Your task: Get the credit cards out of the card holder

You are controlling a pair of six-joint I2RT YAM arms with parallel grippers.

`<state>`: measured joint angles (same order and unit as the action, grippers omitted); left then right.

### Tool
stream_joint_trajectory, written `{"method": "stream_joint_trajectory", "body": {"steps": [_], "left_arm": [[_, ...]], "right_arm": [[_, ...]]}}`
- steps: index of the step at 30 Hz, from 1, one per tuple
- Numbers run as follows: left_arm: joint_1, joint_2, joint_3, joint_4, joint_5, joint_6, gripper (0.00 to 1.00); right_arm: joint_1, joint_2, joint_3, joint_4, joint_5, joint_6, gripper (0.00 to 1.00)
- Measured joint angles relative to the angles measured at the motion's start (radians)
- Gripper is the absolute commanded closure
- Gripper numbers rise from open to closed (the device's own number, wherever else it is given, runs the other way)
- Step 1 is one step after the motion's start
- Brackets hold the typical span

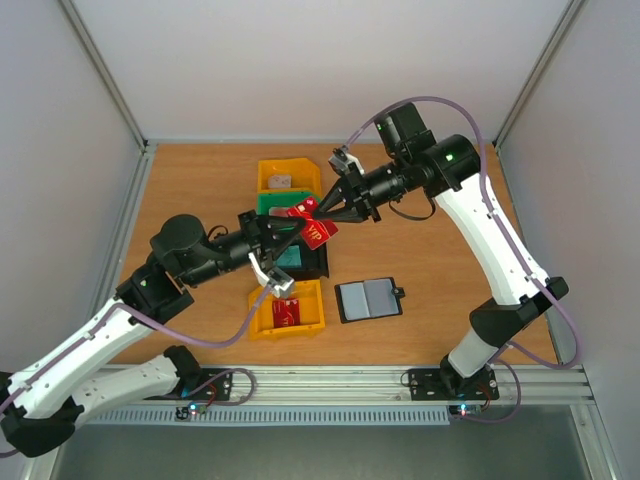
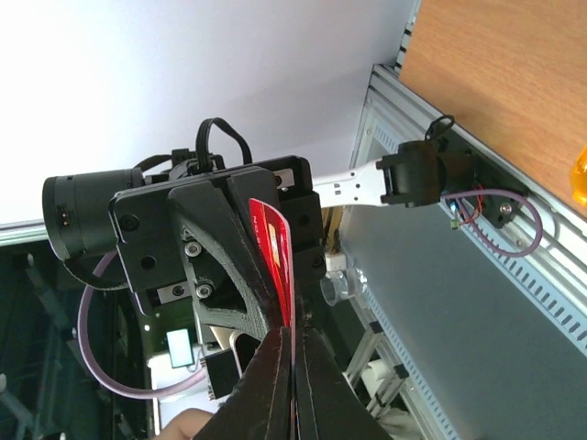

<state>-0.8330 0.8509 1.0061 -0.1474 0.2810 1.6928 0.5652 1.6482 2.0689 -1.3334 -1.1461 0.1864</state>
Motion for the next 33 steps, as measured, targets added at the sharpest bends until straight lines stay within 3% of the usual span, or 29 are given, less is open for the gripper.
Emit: {"method": "stream_joint_trajectory", "body": {"steps": [3,4,6,7,13,16,18,21,26,33], "left_arm": [[0.0,0.001,0.0,-0.003,-0.008,-0.006,0.96],[0.0,0.001,0.002,-0.004,-0.01,-0.008,0.77],[0.0,0.002,0.003,-0.012,-0.02,-0.011,0.18],[-0.002,0.002,0.004,-0.031,-0.029,-0.018,0.03],[-0.003,0.016,0.085,-0.278,-0.187,-0.166,0.01],[-0.002,0.082,0.249,-0.49,-0.338,-0.409,0.01],[0.004,0.159,0.41,-0.67,-0.428,-0.69,0.01],[0.037,0.203,0.489,-0.819,-0.45,-0.992,0.01],[0.242,0.206,0.442,-0.99,-0.398,-1.43,0.01],[0.521,0.229,0.299,-1.02,-0.339,-1.741,0.01]], "right_arm": [[0.001,-0.002,-0.002,0.019,0.003,0.003,0.99],[0.001,-0.004,-0.006,0.024,0.004,0.004,0.99],[0.001,-0.01,-0.015,0.026,0.008,0.004,0.99],[0.002,-0.013,-0.02,0.029,0.018,0.005,0.99],[0.002,-0.069,-0.145,0.079,0.189,0.093,0.99],[0.015,-0.121,-0.27,0.161,0.35,0.188,0.99],[0.051,-0.15,-0.346,0.206,0.491,0.244,0.99],[0.154,-0.165,-0.415,0.275,0.669,0.288,0.99],[0.341,-0.172,-0.581,0.477,0.838,0.327,0.99],[0.46,-0.152,-0.806,0.723,0.934,0.346,0.99]]}}
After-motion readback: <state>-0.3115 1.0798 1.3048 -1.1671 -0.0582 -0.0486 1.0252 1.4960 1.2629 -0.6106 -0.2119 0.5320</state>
